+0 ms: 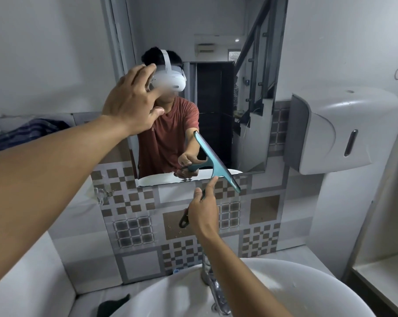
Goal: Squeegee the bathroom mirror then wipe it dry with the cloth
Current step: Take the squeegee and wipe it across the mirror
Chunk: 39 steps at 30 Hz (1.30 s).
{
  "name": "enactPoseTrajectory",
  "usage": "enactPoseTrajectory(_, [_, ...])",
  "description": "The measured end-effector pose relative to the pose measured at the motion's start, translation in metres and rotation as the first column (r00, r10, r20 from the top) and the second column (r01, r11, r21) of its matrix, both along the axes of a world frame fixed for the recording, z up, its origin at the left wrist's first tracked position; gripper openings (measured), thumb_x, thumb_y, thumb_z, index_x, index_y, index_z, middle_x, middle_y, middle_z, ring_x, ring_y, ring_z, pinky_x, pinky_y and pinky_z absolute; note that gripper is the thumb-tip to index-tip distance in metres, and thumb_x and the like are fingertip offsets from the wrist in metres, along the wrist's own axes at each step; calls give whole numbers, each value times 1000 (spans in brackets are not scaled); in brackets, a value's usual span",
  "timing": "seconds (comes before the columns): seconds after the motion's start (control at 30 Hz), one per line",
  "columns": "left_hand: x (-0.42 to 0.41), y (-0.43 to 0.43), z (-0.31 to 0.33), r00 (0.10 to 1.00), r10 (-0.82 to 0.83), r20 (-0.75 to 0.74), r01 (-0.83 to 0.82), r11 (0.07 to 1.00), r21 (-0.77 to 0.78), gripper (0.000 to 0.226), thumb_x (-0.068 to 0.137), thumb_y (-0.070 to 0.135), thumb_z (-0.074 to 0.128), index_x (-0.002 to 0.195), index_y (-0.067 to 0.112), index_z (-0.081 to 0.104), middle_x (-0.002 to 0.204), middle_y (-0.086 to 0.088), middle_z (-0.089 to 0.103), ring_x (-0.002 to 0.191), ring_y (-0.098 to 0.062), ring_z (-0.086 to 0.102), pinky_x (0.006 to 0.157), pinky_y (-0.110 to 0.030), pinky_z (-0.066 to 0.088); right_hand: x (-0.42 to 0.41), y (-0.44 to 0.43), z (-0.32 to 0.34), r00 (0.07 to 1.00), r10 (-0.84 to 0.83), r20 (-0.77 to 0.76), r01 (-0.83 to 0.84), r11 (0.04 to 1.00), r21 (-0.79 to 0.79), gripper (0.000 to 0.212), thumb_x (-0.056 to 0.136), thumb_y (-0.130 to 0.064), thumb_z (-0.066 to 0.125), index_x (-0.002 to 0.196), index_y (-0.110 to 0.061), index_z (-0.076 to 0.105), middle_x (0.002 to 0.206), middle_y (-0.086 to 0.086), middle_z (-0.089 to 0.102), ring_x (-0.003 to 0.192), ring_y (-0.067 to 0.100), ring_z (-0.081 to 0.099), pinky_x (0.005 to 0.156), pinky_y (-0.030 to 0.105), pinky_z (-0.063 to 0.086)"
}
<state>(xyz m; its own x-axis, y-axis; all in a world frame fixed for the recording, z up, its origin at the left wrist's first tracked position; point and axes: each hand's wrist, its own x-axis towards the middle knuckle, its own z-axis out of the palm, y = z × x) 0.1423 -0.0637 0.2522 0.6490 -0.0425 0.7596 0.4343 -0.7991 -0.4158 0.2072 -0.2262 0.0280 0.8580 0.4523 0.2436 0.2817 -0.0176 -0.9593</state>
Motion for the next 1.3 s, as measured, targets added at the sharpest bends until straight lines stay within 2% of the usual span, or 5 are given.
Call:
enactPoseTrajectory(0.23, [1, 6, 0, 1000, 17, -4, -17, 1000, 7, 75, 86, 37, 74, 152, 18, 43, 160, -23, 26, 148, -42, 22, 119, -56, 29, -19, 23, -11, 1000, 20, 3, -20, 1000, 5, 66, 109, -29, 33, 158, -34, -11, 62, -2, 41, 53, 6, 40, 48, 24, 41])
enactPoseTrajectory(0.4, [0, 7, 1, 1000, 24, -11, -24, 1000, 13, 73, 88, 39, 70, 152, 19, 42, 161, -21, 26, 149, -41, 22, 119, -55, 29, -50, 38, -22, 992, 127, 6, -127, 992, 17, 68, 109, -29, 34, 149, -41, -19, 72, 2, 58, 58, 6, 50, 54, 23, 52])
enactPoseTrajectory(0.73, [-1, 11, -1, 999, 39, -28, -39, 999, 11, 73, 89, 41, 67, 153, 21, 39, 163, -19, 24, 151, -39, 20, 118, -55, 33, -65, 52, -39, 985, 166, 52, -163, 985, -61, 71, 109, -28, 36, 155, -41, -16, 79, 6, 62, 65, 12, 55, 65, 39, 59])
enactPoseTrajectory(0.97, [0, 13, -1, 999, 37, -20, -37, 999, 5, 73, 89, 42, 64, 154, 24, 37, 164, -16, 23, 152, -36, 18, 118, -53, 34, -70, 59, -53, 979, 191, 65, -183, 976, -115, 78, 108, -24, 36, 143, -52, -27, 84, 10, 61, 69, 14, 53, 69, 42, 59])
enactPoseTrajectory(1.3, [1, 13, -2, 1000, 20, -8, -20, 1000, 8, 73, 89, 39, 66, 154, 24, 38, 163, -16, 25, 152, -37, 20, 119, -53, 33, -58, 40, -66, 961, 152, 233, -76, 950, -304, 72, 108, -25, 35, 151, -47, -20, 90, 8, 58, 67, 12, 48, 55, 20, 31])
